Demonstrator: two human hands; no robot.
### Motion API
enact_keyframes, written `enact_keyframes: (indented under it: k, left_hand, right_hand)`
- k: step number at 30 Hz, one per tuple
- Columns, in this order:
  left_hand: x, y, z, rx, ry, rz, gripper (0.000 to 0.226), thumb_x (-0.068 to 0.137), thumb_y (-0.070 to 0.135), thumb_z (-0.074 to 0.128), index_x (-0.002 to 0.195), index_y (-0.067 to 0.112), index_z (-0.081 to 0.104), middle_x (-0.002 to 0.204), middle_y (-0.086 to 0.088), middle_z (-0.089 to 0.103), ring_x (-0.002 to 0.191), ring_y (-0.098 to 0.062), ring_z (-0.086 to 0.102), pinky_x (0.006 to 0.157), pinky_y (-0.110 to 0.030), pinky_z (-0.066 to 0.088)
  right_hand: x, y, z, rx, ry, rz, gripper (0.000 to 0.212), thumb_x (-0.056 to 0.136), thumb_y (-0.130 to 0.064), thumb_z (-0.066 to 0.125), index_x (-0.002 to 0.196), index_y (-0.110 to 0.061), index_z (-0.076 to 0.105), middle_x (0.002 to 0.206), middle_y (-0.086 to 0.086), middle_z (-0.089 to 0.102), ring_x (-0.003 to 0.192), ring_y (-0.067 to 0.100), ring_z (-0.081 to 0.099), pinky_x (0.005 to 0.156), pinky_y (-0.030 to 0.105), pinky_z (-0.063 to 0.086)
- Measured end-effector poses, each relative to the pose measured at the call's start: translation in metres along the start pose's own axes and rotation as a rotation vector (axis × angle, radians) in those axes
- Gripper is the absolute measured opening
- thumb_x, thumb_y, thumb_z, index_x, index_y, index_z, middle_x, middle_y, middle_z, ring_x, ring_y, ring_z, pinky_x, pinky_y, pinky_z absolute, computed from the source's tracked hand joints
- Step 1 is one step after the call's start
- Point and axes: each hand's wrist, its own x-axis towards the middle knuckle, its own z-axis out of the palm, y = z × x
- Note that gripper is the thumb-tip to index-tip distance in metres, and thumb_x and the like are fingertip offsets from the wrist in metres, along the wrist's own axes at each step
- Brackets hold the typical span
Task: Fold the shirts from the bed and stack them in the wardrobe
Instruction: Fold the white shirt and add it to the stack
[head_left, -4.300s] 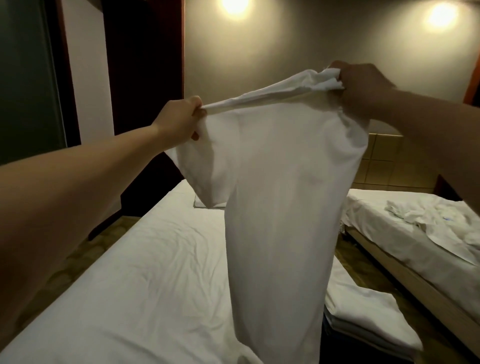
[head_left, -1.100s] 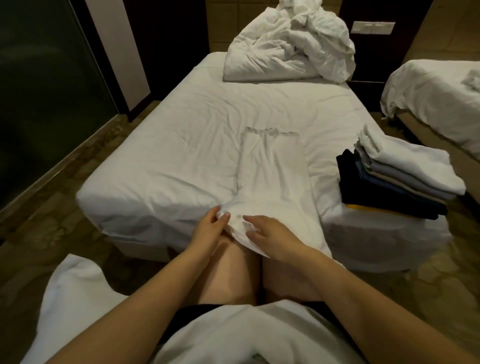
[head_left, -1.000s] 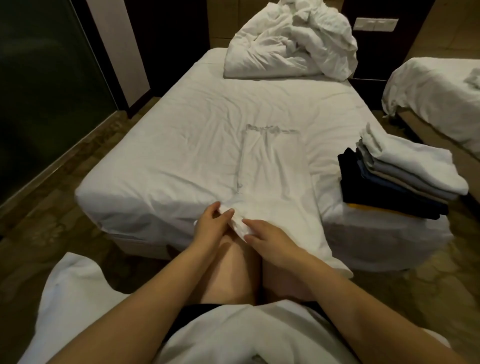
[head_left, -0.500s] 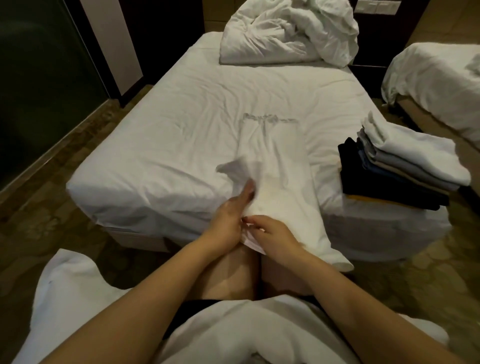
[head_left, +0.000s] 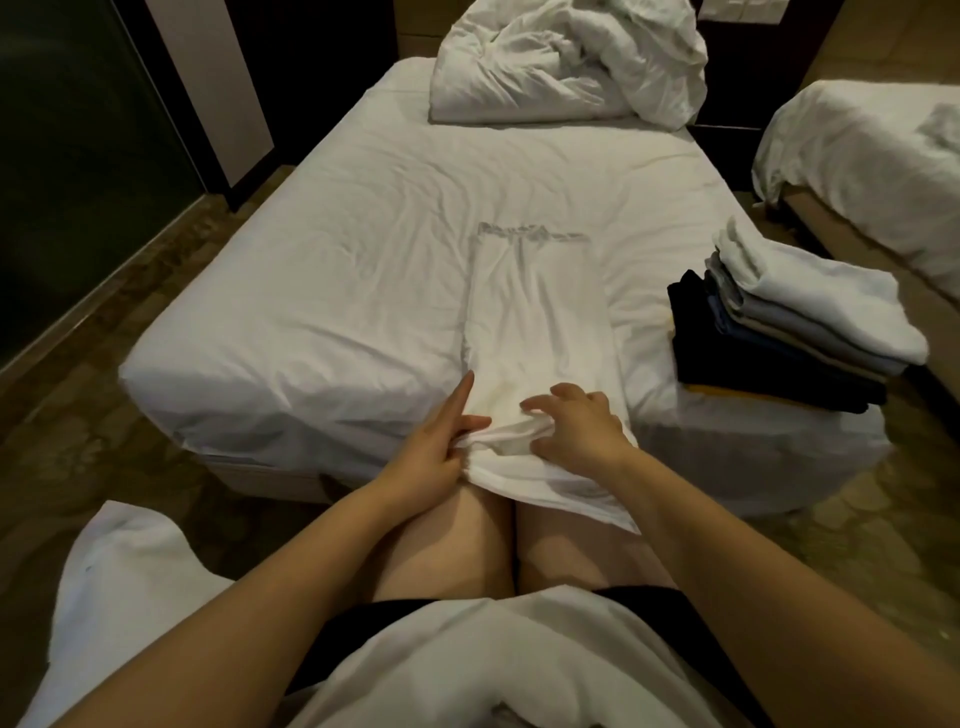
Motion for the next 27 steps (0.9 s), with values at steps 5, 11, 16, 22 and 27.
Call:
enact_keyframes:
  k: [5,11,16,22,27]
  left_hand:
    - [0.0,-0.001,0.002,0.002,0.025,0.002,0.086,0.086,-0.007,0.045,0.137,0.047,0.002,0.135,-0.001,0.051,0.116,0.002,0.048,0.087,0.004,0.03]
    - [0.002,-0.001,-0.001,0.035,-0.013,0.031,0.071,0.073,0.017,0.046,0.143,0.021,0.032,0.133,-0.001,0.053,0.123,-0.007,0.045,0.093,0.003,0.023]
    - [-0.003,-0.002,-0.004,0.067,-0.05,0.063,0.073,0.07,0.059,0.051,0.135,0.026,0.048,0.139,0.009,0.044,0.126,-0.003,0.038,0.097,-0.005,0.024]
    - [-0.005,0.001,-0.006,0.168,-0.128,0.061,0.101,0.052,0.083,0.056,0.138,0.031,0.042,0.145,0.008,0.039,0.13,-0.004,0.033,0.107,-0.02,0.025]
    - [-0.003,0.011,0.002,0.673,-0.107,0.172,0.094,0.058,0.077,0.041,0.142,0.034,0.035,0.14,0.01,0.042,0.129,-0.01,0.034,0.102,-0.029,0.026]
  right_hand:
    - [0.003,0.007,0.004,-0.086,0.319,-0.205,0.023,0.091,-0.023,0.055,0.106,-0.03,0.071,0.128,-0.003,0.06,0.128,0.029,0.041,0.1,0.038,0.033]
    - [-0.003,0.029,0.007,0.054,0.0,-0.261,0.033,0.097,-0.028,0.045,0.128,-0.026,0.057,0.14,-0.006,0.049,0.135,0.019,0.035,0.111,0.03,0.026]
    - [-0.044,0.011,-0.001,0.035,0.042,-0.288,0.055,0.093,-0.05,0.046,0.141,-0.025,0.041,0.145,-0.004,0.043,0.137,0.016,0.031,0.111,0.029,0.02]
    - [-0.056,-0.008,0.009,-0.254,-0.009,-0.338,0.069,0.087,-0.045,0.053,0.146,-0.027,0.023,0.151,-0.004,0.031,0.138,0.019,0.027,0.111,0.039,0.016]
    - [-0.061,0.008,-0.005,-0.273,0.183,-0.302,0.044,0.092,-0.027,0.03,0.131,-0.028,0.049,0.131,-0.001,0.055,0.117,0.022,0.051,0.095,0.031,0.034]
